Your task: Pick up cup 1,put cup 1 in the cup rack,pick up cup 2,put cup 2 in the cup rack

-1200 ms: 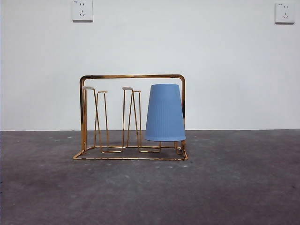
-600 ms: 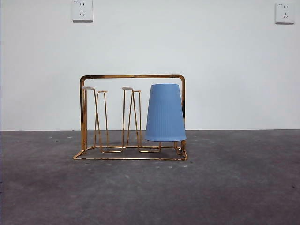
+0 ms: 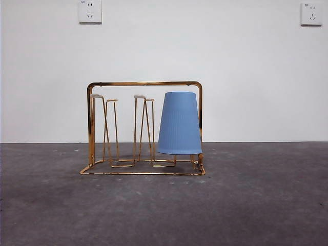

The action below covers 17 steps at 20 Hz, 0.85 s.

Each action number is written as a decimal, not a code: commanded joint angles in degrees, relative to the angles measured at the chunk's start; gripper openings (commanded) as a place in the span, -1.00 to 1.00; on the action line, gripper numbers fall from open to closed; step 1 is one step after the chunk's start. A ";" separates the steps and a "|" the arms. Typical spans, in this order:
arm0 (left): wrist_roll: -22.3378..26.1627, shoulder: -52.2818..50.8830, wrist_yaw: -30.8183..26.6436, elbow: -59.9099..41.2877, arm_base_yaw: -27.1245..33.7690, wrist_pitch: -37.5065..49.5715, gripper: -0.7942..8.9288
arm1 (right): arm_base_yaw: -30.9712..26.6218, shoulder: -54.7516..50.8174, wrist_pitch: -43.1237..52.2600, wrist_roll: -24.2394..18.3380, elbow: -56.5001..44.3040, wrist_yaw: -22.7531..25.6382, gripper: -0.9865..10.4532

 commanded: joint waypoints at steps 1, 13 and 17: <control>0.46 -1.46 2.38 -0.15 1.88 -1.68 -0.85 | 0.02 -1.46 -1.97 0.09 -0.24 1.09 -0.49; 35.60 -17.11 3.15 -0.15 11.93 -53.90 -0.85 | 0.02 -7.85 -19.23 -0.04 -0.22 13.66 -0.49; 54.27 -23.58 -14.82 -0.15 11.89 -78.36 -0.85 | 0.02 -9.05 -22.29 -0.13 -0.22 16.28 -0.49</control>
